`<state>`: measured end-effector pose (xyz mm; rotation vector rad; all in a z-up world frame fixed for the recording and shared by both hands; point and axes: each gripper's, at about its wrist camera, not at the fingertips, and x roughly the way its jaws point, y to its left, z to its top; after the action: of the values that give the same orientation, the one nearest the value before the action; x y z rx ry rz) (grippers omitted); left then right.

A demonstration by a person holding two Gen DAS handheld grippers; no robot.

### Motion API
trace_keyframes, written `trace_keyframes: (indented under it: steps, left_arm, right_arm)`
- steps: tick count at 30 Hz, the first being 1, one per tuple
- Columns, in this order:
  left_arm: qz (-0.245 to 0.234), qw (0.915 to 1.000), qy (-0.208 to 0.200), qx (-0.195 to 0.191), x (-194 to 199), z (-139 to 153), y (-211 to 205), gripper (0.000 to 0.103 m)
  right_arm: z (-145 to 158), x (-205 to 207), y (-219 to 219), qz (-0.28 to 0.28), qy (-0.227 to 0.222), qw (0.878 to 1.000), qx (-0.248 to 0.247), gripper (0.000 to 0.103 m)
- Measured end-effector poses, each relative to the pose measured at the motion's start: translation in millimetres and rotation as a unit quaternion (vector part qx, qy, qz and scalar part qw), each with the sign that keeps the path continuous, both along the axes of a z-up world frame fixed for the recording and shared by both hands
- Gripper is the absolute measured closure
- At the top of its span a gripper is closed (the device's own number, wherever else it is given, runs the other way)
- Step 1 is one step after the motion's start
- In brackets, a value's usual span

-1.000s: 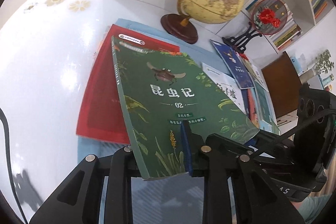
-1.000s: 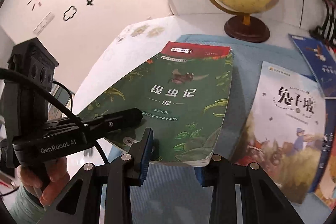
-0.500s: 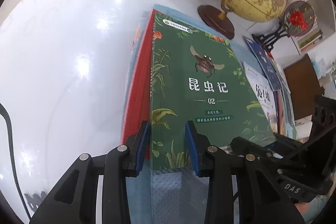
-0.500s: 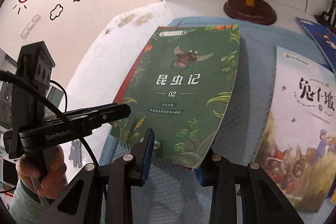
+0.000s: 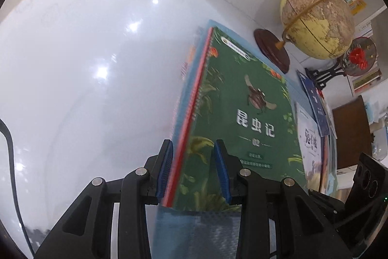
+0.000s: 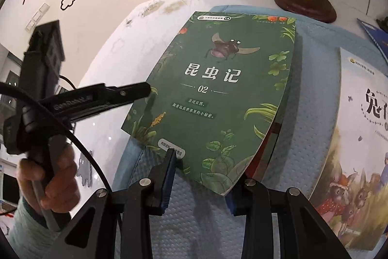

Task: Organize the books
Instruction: 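Open the left gripper and pull it back from the stacked books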

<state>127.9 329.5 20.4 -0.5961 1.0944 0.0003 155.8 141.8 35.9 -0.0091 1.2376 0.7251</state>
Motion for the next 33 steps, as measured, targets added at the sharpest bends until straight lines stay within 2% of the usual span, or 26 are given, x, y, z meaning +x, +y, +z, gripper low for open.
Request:
trace_keyframes:
  steps: [5,9,11,12,13,19,26,30,33]
  left_arm:
    - [-0.012,0.9998,0.002,0.016,-1,2,-12,0.071]
    - [-0.009,0.9999,0.004,0.008,-2,1,-11,0.071]
    - [-0.009,0.9999,0.007,0.008,-3,1,-11,0.071]
    - [-0.01,0.9999,0.008,0.011,-5,2,-12,0.071]
    - [-0.009,0.9998,0.008,0.013,-7,3,-13,0.071]
    - [0.003,0.9997,0.002,0.023,-28,16,-11,0.071]
    - [-0.005,0.9992,-0.018,0.034,-47,41,-36,0.071]
    - [-0.039,0.998,-0.033,0.038,-56,56,-76,0.069]
    - [-0.073,0.9957,-0.041,0.04,-59,65,-112,0.069]
  right_arm:
    - [0,-2,3,0.01,-0.017,1.0,-0.008,0.064]
    - [0,-2,2,0.022,-0.013,1.0,-0.007,0.062]
    - [1,-4,-2,0.028,-0.011,1.0,-0.006,0.057]
    - [1,-4,-3,0.031,-0.01,0.999,-0.007,0.05]
    - [2,-6,-5,0.035,-0.01,0.999,-0.01,0.047]
    - [3,-27,-34,0.046,-0.018,0.998,-0.038,0.047]
    - [2,-55,-87,-0.007,0.031,0.999,-0.009,0.047]
    - [7,-70,-118,-0.045,0.047,0.998,0.014,0.047]
    - [15,-78,-141,-0.06,0.033,0.998,0.012,0.047]
